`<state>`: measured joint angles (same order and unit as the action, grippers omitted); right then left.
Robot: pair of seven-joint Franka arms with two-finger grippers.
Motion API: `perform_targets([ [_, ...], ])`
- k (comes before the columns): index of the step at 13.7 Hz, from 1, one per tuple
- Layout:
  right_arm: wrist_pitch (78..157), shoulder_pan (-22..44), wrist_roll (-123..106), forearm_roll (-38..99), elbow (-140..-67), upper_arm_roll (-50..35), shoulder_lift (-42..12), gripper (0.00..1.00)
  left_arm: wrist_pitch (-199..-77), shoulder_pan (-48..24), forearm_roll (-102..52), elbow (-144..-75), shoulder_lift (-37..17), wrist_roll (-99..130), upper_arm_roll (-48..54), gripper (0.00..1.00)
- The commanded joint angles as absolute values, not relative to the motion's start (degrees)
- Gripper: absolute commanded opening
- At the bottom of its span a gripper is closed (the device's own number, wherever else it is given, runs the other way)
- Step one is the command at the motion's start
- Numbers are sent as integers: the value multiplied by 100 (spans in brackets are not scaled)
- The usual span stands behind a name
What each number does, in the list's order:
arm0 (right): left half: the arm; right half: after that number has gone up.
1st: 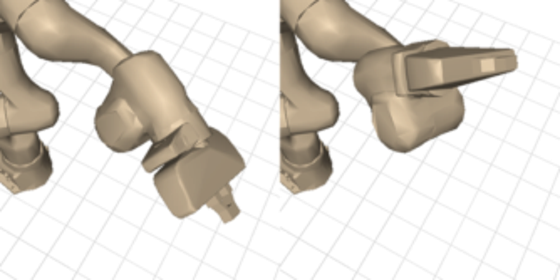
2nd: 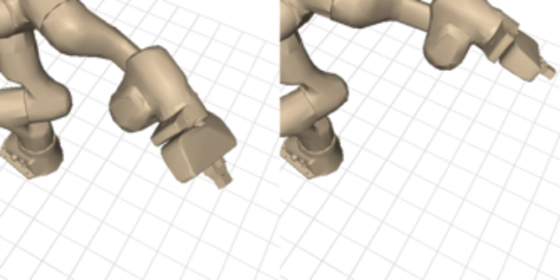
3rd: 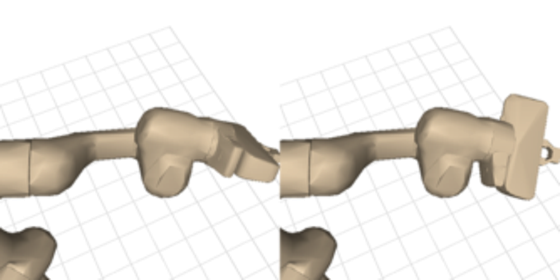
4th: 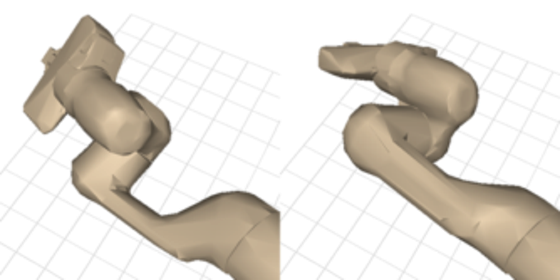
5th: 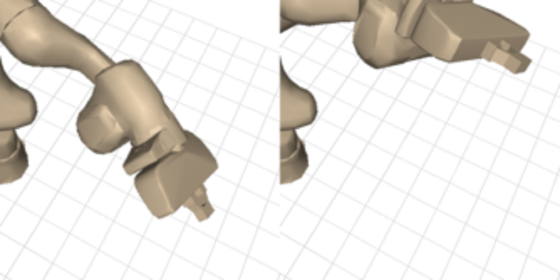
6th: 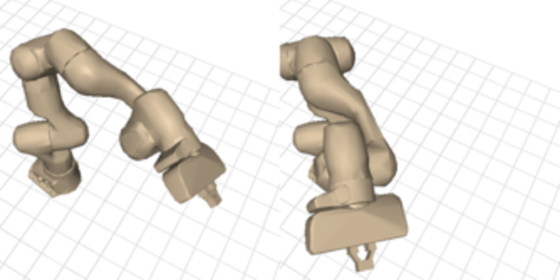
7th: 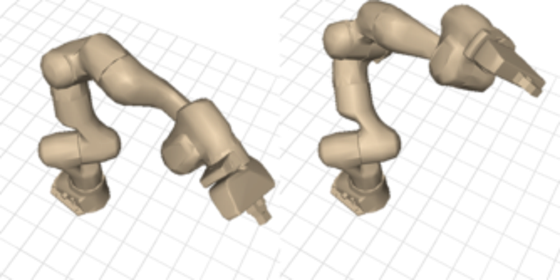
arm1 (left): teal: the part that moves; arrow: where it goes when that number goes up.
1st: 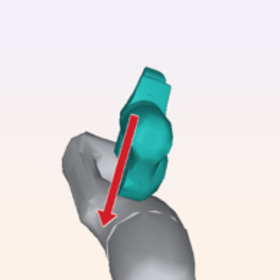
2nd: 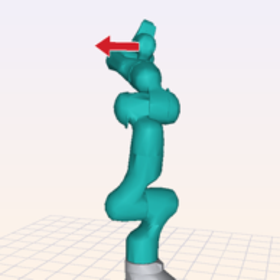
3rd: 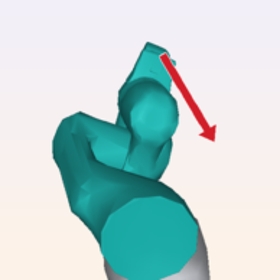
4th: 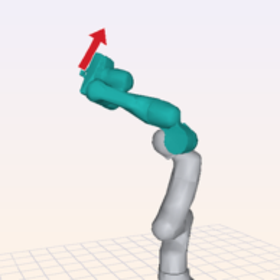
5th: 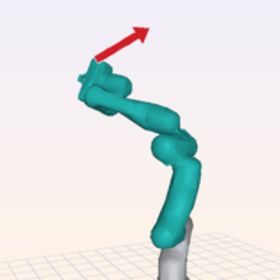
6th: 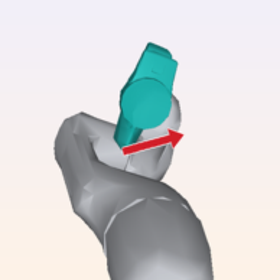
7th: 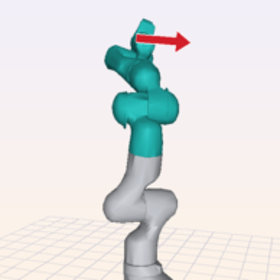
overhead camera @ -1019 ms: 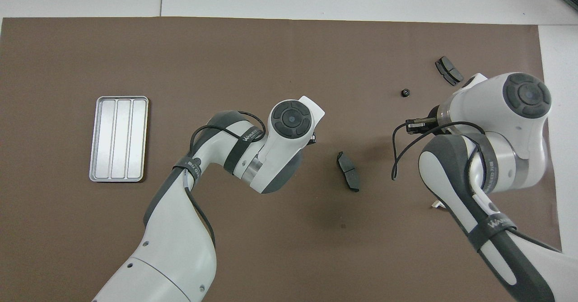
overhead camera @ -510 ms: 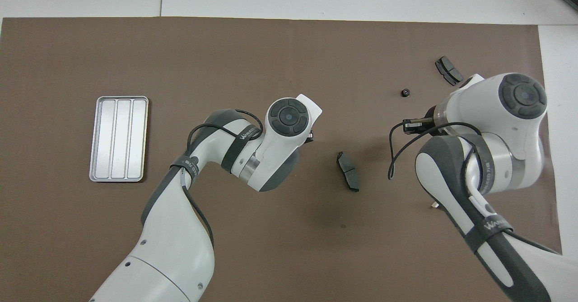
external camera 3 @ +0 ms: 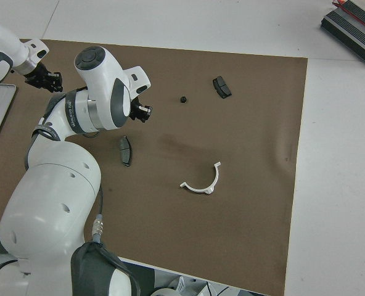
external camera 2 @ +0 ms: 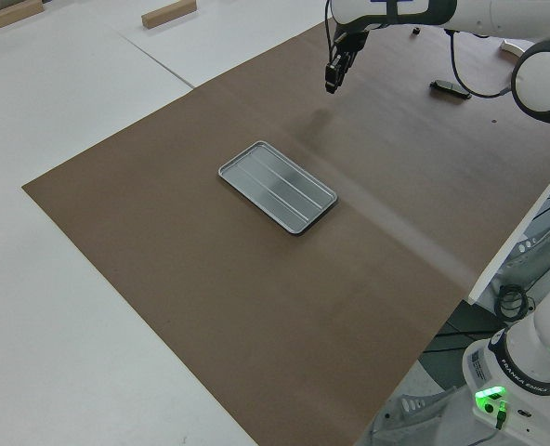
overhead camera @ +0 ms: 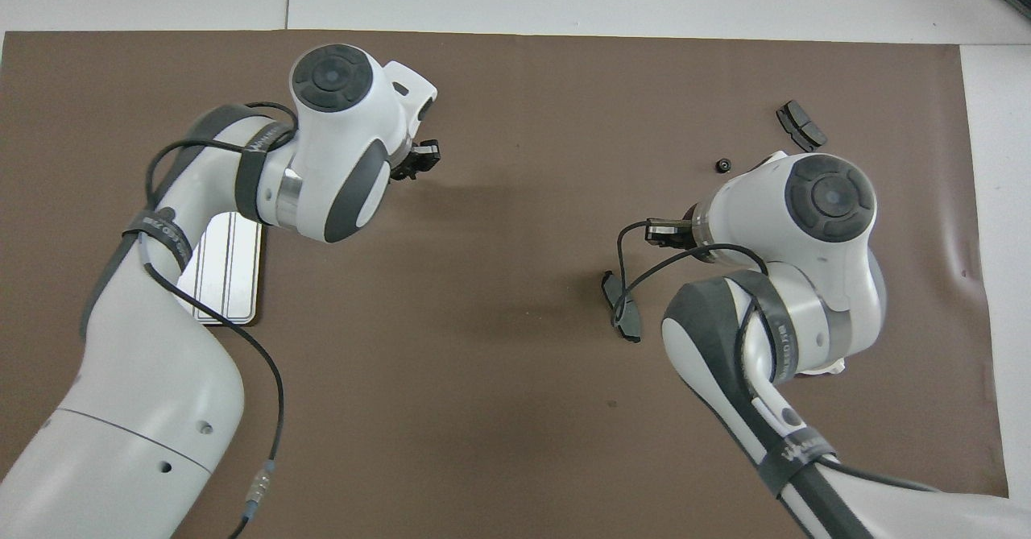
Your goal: Pick bearing gear from pile to tray
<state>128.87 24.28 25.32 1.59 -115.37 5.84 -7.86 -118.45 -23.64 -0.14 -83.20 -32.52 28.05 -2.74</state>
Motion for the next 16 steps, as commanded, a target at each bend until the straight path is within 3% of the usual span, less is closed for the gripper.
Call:
perform_targets([
  [1, 13384, 2986, 3460, 246, -11558, 580, -957, 0, -11646, -1638, -202, -8445, -3050, 1604, -211, 0],
  [6, 14325, 3788, 4718, 237, -11549, 580, -1502, 0, -11689, -582, -211, -9025, -2787, -305, -220, 0],
  [11, 14766, 4210, 5554, 237, -11031, 580, -2302, 0, -12144, -290, -220, -10078, -2409, -835, -228, 1],
  [12, 14774, 4210, 5563, 229, -11039, 580, -2311, 0, -12399, -290, -220, -10351, -2330, -835, -220, 3],
  [14, 14783, 4236, 5563, 229, -11048, 580, -2399, 3, -12796, -334, -229, -10687, -2259, -800, -220, 28],
  [15, 14783, 4228, 5563, 229, -11065, 580, -2399, 15, -12797, -351, -237, -10696, -2250, -791, -220, 46],
  [16, 14766, 4228, 5563, 229, -11065, 580, -2399, 73, -12788, -352, -272, -10679, -2250, -782, -220, 54],
])
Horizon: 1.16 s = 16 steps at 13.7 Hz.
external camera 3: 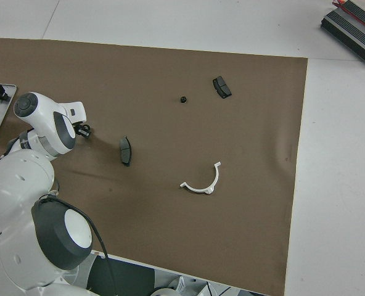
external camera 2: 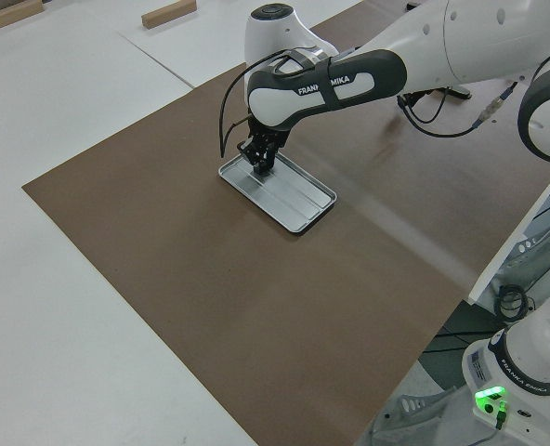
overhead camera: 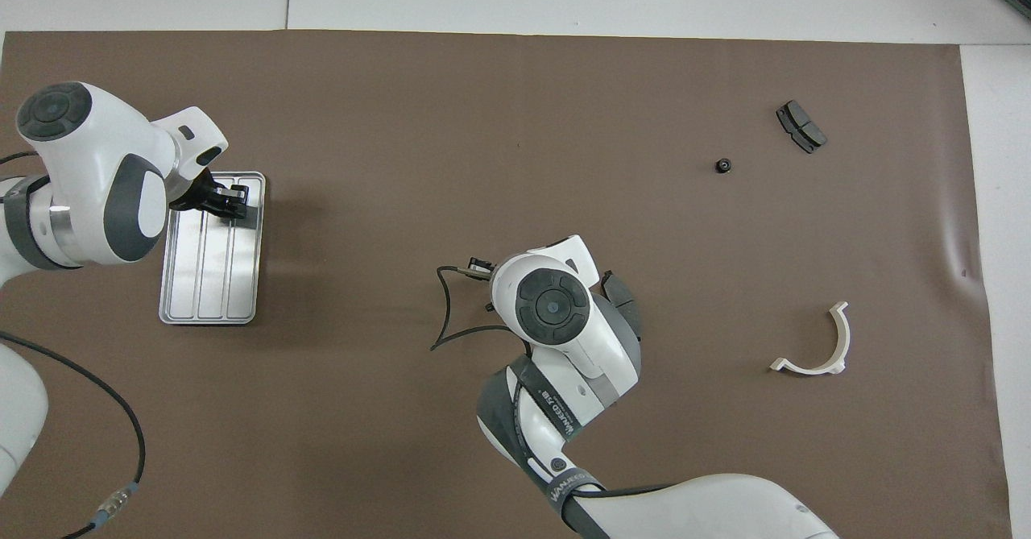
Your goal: Pick bearing gear from pile to tray
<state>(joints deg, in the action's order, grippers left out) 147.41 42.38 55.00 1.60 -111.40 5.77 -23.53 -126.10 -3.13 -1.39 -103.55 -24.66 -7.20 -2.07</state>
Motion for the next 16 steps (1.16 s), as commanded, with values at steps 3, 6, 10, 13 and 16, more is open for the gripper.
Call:
perform_targets([
  [3, 14486, 4140, 5572, 185, -11057, 624, -2059, 100, -12701, -421, -526, -10390, -2259, -695, -167, 64],
  [6, 14011, 3667, 5214, 132, -11057, 677, -1592, 100, -12569, -1070, -738, -9828, -2355, 382, -176, 64],
  [10, 13563, 2780, 3853, 123, -10943, 677, -1318, 100, -12647, -2159, -712, -9510, -2461, 2009, -193, 64],
  [13, 13483, 1980, 2632, 141, -10802, 659, -1388, 100, -12665, -3030, -598, -9501, -2470, 2785, -211, 63],
  [16, 13316, 1416, 1699, 193, -10417, 650, -1668, 100, -12700, -3619, -458, -9492, -2610, 3154, -220, 61],
])
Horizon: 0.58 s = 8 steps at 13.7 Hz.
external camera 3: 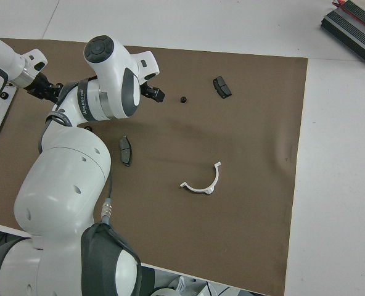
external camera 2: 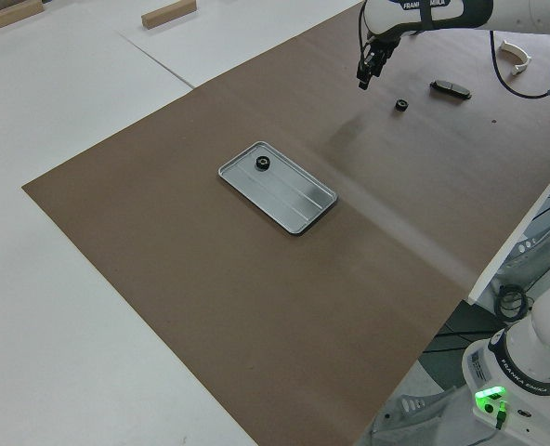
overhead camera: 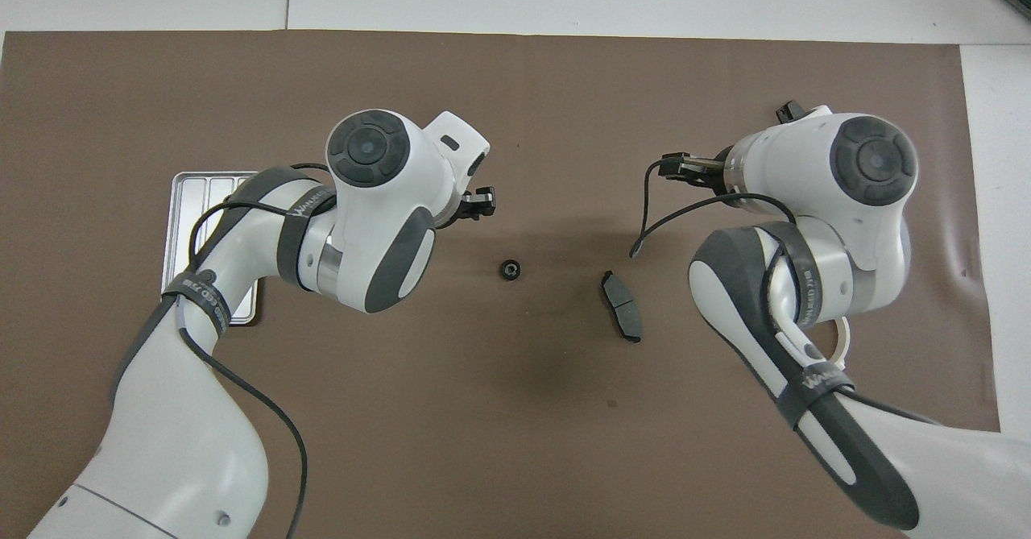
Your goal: Pick bearing gear from pile to tray
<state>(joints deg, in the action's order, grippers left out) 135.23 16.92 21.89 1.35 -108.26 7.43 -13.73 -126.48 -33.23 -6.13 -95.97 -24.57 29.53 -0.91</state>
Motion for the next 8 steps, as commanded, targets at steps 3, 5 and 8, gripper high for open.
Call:
perform_targets([
  [3, 13307, 1030, 995, 202, -9653, 650, -2318, 100, -12805, -3893, -308, -9527, -2672, 3418, -220, 60],
  [5, 13228, 827, 643, 229, -9257, 563, -2766, 100, -12884, -3964, -299, -9571, -2681, 3445, -220, 59],
  [8, 13192, 835, 422, 228, -8912, 492, -3216, 100, -13025, -4025, -290, -9720, -2681, 3437, -220, 59],
])
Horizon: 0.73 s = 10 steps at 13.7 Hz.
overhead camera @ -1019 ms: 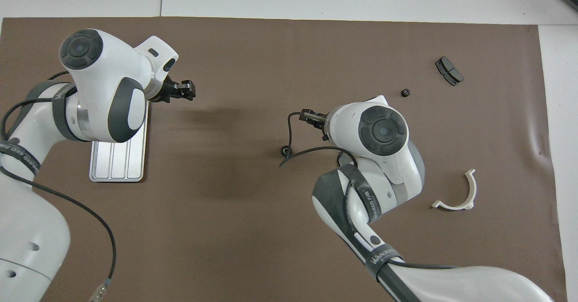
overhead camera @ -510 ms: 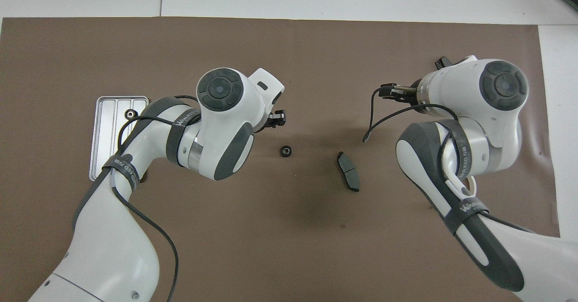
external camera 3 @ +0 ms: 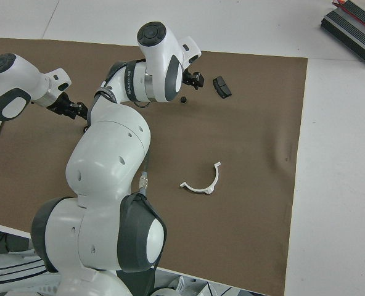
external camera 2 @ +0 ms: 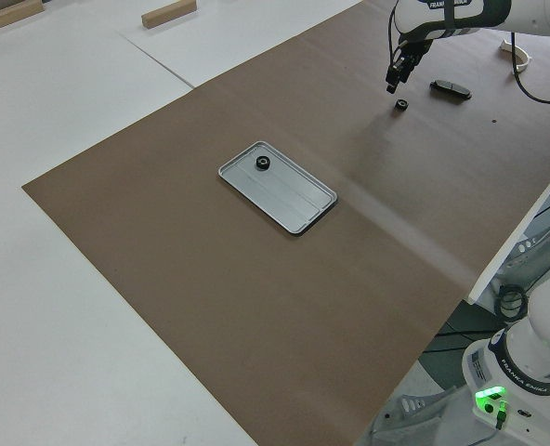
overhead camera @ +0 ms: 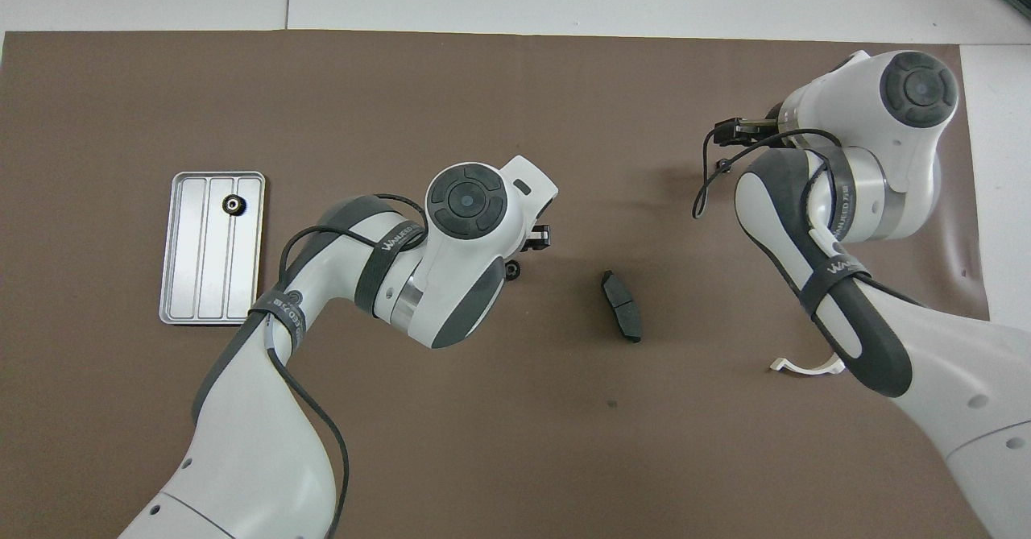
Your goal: Pick bearing gear from pile to tray
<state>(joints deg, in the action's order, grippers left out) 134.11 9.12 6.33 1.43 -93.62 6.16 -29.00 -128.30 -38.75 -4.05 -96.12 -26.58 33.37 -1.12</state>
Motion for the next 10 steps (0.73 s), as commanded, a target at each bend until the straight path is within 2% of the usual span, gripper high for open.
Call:
perform_targets([
  [1, 13140, 887, 387, 229, -8964, 492, -3208, 100, -13156, -4034, -290, -9808, -2681, 3445, -220, 59],
  [6, 13017, 853, 97, 237, -9387, 492, -3155, 100, -13368, -4043, -255, -10019, -2681, 3437, -220, 58],
  [7, 12982, 844, 105, 237, -9369, 492, -3155, 95, -13403, -4060, -255, -10072, -2681, 3437, -220, 58],
  [10, 13060, 852, 105, 229, -9369, 501, -3199, 64, -13491, -4174, -255, -10213, -2672, 3445, -220, 58],
])
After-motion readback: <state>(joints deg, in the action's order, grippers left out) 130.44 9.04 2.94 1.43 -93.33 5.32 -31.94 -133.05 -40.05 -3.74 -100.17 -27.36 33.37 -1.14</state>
